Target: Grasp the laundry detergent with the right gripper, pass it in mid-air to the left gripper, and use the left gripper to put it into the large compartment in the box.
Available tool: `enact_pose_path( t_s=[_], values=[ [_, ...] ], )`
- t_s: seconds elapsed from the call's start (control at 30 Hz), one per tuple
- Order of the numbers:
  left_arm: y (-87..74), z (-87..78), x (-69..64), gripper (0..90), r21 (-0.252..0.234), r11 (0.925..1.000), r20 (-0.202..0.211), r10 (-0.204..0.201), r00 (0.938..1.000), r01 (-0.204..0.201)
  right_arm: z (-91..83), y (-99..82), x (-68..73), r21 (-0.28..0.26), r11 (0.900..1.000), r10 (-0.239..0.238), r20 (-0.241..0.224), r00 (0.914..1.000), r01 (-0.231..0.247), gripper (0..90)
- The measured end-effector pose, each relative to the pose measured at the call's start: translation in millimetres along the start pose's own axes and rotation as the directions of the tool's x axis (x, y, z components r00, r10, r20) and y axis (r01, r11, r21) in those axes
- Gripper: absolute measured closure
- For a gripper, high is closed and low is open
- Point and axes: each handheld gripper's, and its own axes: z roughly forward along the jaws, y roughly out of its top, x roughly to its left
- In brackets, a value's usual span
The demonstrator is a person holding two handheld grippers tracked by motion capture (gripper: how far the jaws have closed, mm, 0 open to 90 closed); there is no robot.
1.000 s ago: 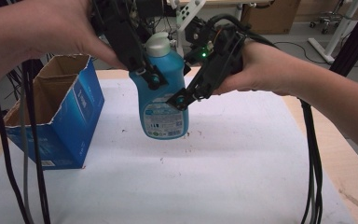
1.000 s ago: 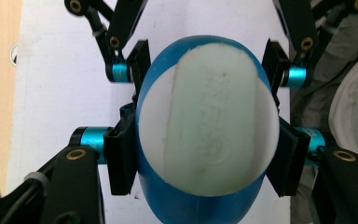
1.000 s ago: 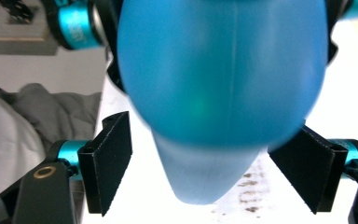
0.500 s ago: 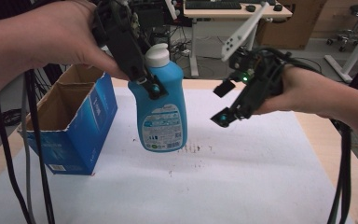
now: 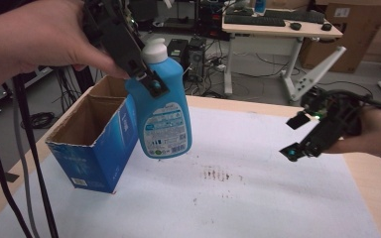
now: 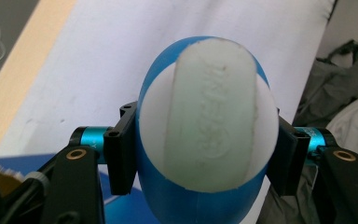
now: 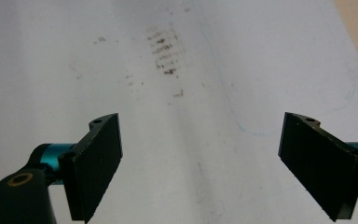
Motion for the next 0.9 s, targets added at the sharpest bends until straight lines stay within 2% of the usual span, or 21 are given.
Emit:
enact_pose_path(
  t_s=[0.1, 0.17, 0.23, 0.33, 0.47, 0.6, 0.67, 0.9],
  values=[
    [-9.6, -17.0, 4.7, 38.0, -0.028, 0.9984, -0.037, -0.051, 0.9980, 0.050, -2.6, -9.5, -7.4, 0.020, 0.9997, 0.015, 0.011, 0.9998, -0.015, 12.7],
    [-16.6, -28.6, 7.5, 38.0, -0.043, 0.9952, -0.063, -0.091, 0.9938, 0.088, -4.7, -13.9, -10.7, 0.029, 0.9993, 0.022, 0.021, 0.9995, -0.023, 12.7],
    [-23.8, -39.7, 10.1, 38.0, -0.067, 0.9897, -0.095, -0.132, 0.9866, 0.126, -8.5, -18.4, -14.7, 0.033, 0.9989, 0.033, 0.034, 0.9989, -0.035, 12.7],
    [-34.6, -55.5, 15.0, 38.0, -0.095, 0.9798, -0.143, -0.189, 0.9716, 0.176, -15.9, -25.4, -21.8, 0.025, 0.9979, 0.058, 0.048, 0.9972, -0.060, 12.7],
    [-49.3, -71.1, 24.2, 38.0, -0.124, 0.9617, -0.191, -0.265, 0.9452, 0.245, -22.4, -32.2, -28.6, 0.028, 0.9960, 0.083, 0.068, 0.9942, -0.085, 12.7],
    [-61.9, -78.0, 33.6, 38.1, -0.136, 0.9423, -0.242, -0.331, 0.9121, 0.306, -25.7, -36.9, -33.0, 0.033, 0.9949, 0.092, 0.080, 0.9925, -0.095, 12.7],
    [-66.5, -78.6, 37.8, 38.0, -0.133, 0.9344, -0.262, -0.355, 0.8976, 0.331, -27.4, -38.4, -35.2, 0.038, 0.9944, 0.095, 0.081, 0.9922, -0.099, 12.7],
    [-80.2, -74.2, 51.1, 38.1, -0.107, 0.9121, -0.307, -0.409, 0.8595, 0.396, -29.3, -42.5, -42.1, 0.044, 0.9927, 0.108, 0.093, 0.9898, -0.113, 12.7]
  ],
)
